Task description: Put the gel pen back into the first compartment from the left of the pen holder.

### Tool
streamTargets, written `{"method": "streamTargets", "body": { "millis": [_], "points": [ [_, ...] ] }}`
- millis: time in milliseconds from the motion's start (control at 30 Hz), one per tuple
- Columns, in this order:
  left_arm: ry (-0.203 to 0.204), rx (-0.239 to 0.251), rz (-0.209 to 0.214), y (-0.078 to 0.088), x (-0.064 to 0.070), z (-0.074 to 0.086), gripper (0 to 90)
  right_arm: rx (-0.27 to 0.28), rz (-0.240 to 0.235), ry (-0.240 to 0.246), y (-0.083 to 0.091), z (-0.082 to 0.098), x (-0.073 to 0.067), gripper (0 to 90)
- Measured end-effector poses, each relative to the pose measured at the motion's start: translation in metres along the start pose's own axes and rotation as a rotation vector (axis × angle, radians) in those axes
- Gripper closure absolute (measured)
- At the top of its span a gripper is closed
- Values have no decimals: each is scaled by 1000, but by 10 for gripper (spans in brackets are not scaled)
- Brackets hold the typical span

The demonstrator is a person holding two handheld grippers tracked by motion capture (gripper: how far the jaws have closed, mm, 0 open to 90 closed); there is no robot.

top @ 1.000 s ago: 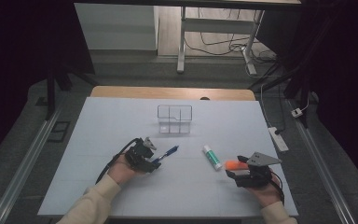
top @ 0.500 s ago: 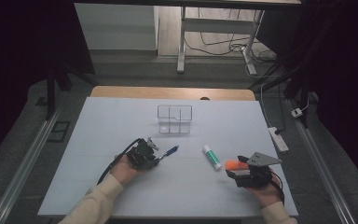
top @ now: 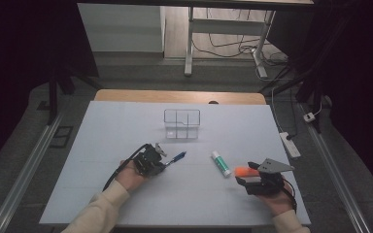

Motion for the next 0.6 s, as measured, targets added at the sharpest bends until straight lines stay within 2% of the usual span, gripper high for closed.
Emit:
{"method": "streamTargets", "body": {
  "millis": [67, 200, 333, 533, 600],
  "points": [
    [4, 22, -5, 2, -1, 0, 796, 3, -1, 2, 0, 0, 0, 230],
    [26, 69, 50, 12, -9, 3, 796, 4, -1, 1, 1, 0, 0, 230],
    [37, 129, 85, 23, -14, 6, 796, 6, 6, 4, 1, 0, 0, 230],
    [24, 203, 116, 41, -18, 6, 796, 19, 14, 14, 2, -2, -1, 231],
    [19, 227, 140, 46, -18, 7, 796, 20, 14, 17, 2, -2, -1, 231]
  ]
}}
Point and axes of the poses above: each handheld gripper's, and its own axes: y roughly backward along the jaws, z roughly out of its underside, x roughly to its right, the point moved 4 cm from there along -y, roughly forward along the jaws, and after that the axes turned 3 degrees about -x, right-handed, at the moved point
